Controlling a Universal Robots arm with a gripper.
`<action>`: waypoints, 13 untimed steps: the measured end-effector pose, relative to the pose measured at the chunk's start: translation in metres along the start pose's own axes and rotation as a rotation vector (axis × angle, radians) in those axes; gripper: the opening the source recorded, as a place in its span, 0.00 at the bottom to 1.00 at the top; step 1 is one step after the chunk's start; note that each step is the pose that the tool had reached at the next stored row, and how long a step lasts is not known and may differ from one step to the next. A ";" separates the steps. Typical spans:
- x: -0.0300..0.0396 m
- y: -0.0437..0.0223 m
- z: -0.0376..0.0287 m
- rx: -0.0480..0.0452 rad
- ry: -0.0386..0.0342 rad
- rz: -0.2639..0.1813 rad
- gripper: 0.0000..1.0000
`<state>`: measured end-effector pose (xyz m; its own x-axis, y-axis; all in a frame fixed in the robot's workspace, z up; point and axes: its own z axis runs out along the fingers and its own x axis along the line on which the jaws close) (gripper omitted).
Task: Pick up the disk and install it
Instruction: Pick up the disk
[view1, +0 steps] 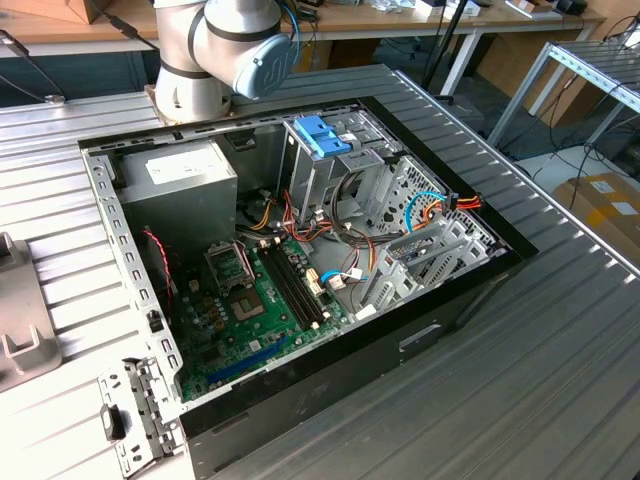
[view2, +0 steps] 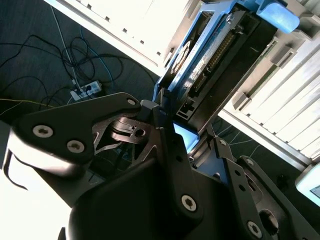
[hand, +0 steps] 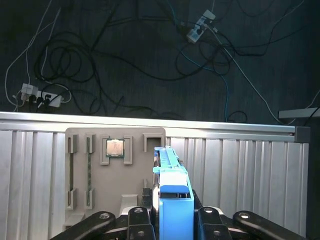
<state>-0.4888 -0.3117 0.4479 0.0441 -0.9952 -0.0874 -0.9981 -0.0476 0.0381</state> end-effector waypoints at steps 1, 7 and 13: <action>-0.0001 0.0000 -0.0005 -0.0001 0.0000 0.000 0.37; -0.0005 0.0002 -0.0060 -0.0001 0.0000 0.000 0.37; -0.0007 0.0003 -0.0083 -0.0001 0.0000 0.000 0.37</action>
<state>-0.4888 -0.3117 0.4562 0.0441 -0.9952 -0.0874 -0.9981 -0.0476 0.0382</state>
